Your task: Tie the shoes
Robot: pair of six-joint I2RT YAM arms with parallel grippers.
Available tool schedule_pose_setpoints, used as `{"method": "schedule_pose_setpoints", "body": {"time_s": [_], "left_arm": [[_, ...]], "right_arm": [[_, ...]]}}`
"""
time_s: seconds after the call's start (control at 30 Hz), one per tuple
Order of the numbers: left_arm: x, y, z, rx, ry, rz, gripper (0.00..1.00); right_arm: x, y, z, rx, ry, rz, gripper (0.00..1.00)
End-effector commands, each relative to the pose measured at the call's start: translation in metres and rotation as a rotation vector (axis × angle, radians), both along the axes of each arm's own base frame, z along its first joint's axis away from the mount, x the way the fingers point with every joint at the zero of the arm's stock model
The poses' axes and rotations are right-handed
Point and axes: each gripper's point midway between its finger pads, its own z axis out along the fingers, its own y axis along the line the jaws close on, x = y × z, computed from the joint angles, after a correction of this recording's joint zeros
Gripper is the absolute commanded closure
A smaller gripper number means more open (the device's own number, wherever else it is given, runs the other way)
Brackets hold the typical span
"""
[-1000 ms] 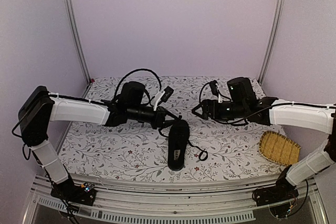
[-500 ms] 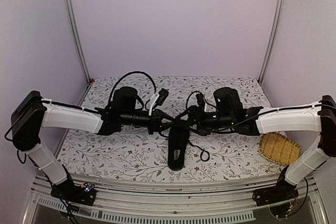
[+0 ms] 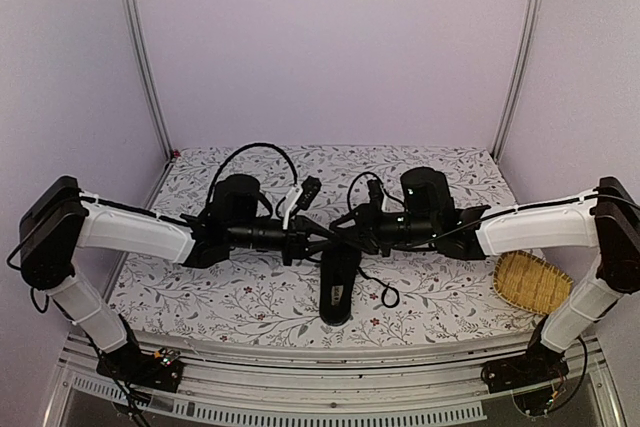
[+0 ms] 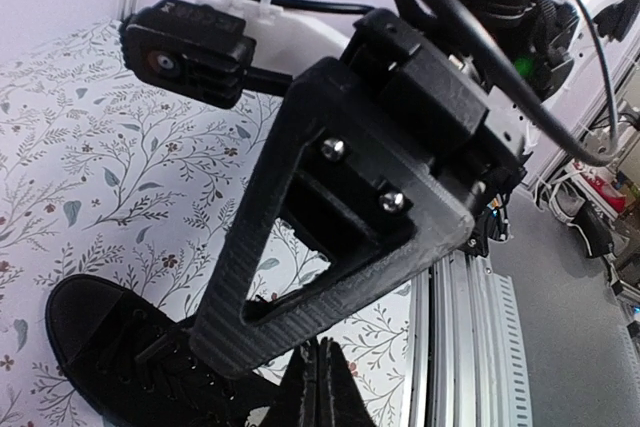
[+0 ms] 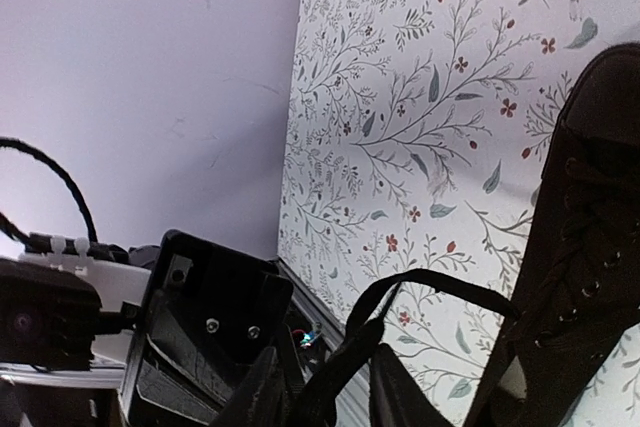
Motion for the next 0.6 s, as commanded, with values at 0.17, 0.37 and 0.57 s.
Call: {"method": "schedule_pose_setpoints", "body": {"time_s": [0.17,0.37,0.57], "left_arm": [[-0.005,-0.001,0.019,-0.044,-0.08,0.002,0.97],[0.011,0.008,-0.002,0.057,-0.107,0.087,0.32],[0.032,0.016,-0.029,0.168,-0.146,0.188,0.28]], "right_arm": [[-0.001,0.005,0.025,0.102,-0.002,-0.022,0.98],[0.002,-0.01,0.039,0.106,-0.047,-0.087,0.98],[0.002,-0.014,0.051,0.109,-0.074,-0.097,0.98]]}}
